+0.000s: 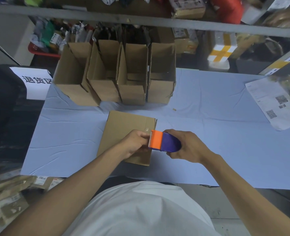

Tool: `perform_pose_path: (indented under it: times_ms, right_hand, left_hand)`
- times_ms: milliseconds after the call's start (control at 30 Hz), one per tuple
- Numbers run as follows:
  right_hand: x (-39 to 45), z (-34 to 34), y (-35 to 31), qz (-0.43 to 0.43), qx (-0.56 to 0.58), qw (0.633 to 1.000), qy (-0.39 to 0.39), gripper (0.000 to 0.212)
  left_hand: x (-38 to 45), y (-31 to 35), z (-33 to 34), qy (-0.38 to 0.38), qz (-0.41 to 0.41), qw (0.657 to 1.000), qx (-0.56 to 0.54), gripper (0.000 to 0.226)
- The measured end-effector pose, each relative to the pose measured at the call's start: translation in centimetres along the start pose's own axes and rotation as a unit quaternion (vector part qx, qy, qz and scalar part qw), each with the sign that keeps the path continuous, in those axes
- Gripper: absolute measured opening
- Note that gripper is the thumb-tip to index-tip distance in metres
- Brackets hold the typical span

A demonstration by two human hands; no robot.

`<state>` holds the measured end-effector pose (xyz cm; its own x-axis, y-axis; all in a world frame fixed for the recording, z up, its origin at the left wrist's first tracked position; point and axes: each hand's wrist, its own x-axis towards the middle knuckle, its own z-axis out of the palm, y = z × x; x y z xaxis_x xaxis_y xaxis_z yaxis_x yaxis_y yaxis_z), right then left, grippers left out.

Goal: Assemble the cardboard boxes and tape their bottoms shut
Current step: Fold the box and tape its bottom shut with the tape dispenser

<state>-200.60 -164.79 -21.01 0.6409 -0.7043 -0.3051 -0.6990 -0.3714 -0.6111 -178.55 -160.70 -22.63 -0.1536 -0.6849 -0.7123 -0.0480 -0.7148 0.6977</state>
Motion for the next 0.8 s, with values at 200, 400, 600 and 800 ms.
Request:
perform_pose_path:
  times_ms: [200, 400, 600, 800]
  right_hand:
    - [0.1, 0.3, -0.1, -0.001, 0.001, 1.000, -0.010, 0.061]
    - [-0.9, -0.2, 0.2, 0.010, -0.038, 0.999, -0.036, 0.068]
    - [-2.3, -0.2, 1.7, 0.046, -0.071, 0.996, -0.043, 0.064]
    - [-3.3, -1.7, 4.4, 0.100, -0.098, 0.989, -0.043, 0.060]
  left_hand:
    - [-0.1, 0.6, 0.5, 0.122, 0.024, 0.973, 0.196, 0.038]
    - [-0.2, 0.7, 1.1, 0.165, 0.017, 0.955, 0.246, 0.022]
    - [-0.6, 0.6, -0.5, 0.196, -0.017, 0.960, 0.201, 0.022]
    - [-0.5, 1.0, -4.0, 0.177, -0.003, 0.968, 0.178, 0.012]
